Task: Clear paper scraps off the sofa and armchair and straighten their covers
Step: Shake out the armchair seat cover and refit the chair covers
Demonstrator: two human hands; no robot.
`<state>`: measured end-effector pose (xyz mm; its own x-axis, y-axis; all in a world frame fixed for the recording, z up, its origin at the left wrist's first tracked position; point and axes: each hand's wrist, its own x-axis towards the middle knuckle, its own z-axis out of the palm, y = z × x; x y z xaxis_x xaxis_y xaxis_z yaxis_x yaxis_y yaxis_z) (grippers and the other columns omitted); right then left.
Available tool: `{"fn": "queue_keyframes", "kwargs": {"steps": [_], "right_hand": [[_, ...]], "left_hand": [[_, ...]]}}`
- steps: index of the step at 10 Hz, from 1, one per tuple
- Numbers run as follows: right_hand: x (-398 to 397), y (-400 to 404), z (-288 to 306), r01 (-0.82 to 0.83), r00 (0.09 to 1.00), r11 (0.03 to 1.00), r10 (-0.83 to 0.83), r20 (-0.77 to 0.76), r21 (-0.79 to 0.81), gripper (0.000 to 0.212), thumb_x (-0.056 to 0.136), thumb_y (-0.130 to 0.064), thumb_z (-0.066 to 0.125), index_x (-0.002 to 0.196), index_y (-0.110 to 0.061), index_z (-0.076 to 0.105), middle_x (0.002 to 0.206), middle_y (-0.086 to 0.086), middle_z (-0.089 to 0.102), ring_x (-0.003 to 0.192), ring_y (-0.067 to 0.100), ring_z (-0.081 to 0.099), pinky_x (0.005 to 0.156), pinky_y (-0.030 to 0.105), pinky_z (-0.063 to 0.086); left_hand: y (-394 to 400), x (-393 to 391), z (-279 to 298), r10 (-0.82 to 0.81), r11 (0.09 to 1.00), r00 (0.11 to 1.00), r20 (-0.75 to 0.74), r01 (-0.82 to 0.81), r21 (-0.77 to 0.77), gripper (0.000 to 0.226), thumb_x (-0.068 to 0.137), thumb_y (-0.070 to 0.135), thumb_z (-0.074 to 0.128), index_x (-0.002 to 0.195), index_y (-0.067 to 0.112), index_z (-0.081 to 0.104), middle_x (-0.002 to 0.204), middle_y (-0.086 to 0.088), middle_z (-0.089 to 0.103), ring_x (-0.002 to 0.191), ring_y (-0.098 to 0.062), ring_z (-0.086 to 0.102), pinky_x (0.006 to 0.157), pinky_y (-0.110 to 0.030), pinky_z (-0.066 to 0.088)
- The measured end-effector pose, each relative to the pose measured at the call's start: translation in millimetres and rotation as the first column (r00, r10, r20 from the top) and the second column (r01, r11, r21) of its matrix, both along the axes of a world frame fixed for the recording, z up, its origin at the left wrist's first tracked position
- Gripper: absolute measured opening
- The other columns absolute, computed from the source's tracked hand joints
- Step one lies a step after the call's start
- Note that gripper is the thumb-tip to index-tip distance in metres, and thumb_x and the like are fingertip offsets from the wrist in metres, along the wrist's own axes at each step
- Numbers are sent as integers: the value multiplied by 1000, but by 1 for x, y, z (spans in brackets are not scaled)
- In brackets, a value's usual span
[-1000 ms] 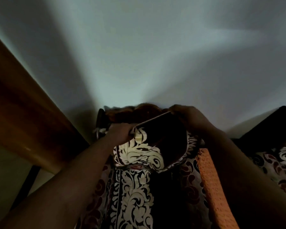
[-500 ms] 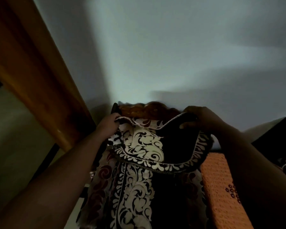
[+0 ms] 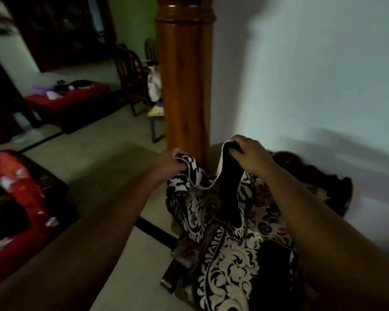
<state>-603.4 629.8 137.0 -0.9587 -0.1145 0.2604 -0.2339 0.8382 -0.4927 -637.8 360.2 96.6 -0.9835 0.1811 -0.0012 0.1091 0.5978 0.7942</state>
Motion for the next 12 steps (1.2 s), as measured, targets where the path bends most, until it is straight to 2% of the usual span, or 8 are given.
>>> {"fn": "queue_keyframes", "kwargs": {"steps": [2,4,5,6,9,10,11,12], "right_hand": [[27,-135,16,-66,989,987,84,-124,148,17,101,-31,50,95,-18,60,82,8,62,78,31,62,63,34,44],[61,-232,14,-92,975,971,133,-178,221,21,101,-20,51,115,-15,65,94,15,68,87,36,65,67,35,42],[73,-279,-15,-324,931,908,256,261,266,12,100,-14,53,95,-9,63,92,13,64,92,34,64,69,36,45],[94,-314,-34,-211,973,955,184,139,210,23,99,-13,55,119,-16,65,113,12,68,107,31,64,82,37,52],[139,-367,-80,-350,937,892,330,117,286,29,99,-12,46,119,-20,65,112,10,69,101,33,65,83,39,55],[148,-353,-87,-474,875,780,364,320,408,28,97,-13,52,118,-22,67,115,11,68,101,34,65,88,41,56],[136,-339,-87,-268,963,919,242,121,290,14,99,-18,52,102,-23,65,95,7,67,94,30,66,78,41,56],[141,-320,-91,-432,886,840,326,330,329,15,95,-21,57,80,-17,59,84,5,63,87,32,65,78,41,56]], "left_hand": [[-210,96,16,125,869,984,-129,-172,-465,28,83,13,69,111,16,71,112,-8,72,104,-28,67,87,-37,53],[-338,199,8,460,756,871,-170,-485,-440,29,91,25,57,116,17,70,111,-10,71,101,-31,67,87,-37,55],[-357,240,-12,530,764,848,11,-472,-440,28,91,25,61,116,19,71,110,-7,72,101,-29,70,80,-33,58],[-359,271,-20,591,739,805,-57,-568,-362,23,88,27,60,107,25,73,101,-4,74,92,-27,72,76,-34,59],[-335,300,-43,620,523,738,-267,-642,-561,39,96,18,49,133,26,60,120,-14,69,109,-38,66,85,-44,52],[-338,319,-50,554,538,830,-60,-412,-735,31,96,26,51,124,21,65,123,-11,68,112,-36,65,85,-43,53],[-354,323,-52,636,465,735,-235,-608,-644,30,91,22,52,117,28,67,109,-8,73,98,-33,69,76,-40,55],[-345,331,-50,606,505,789,-100,-479,-718,28,92,30,53,113,23,69,110,-9,72,101,-34,69,79,-40,55]]}}
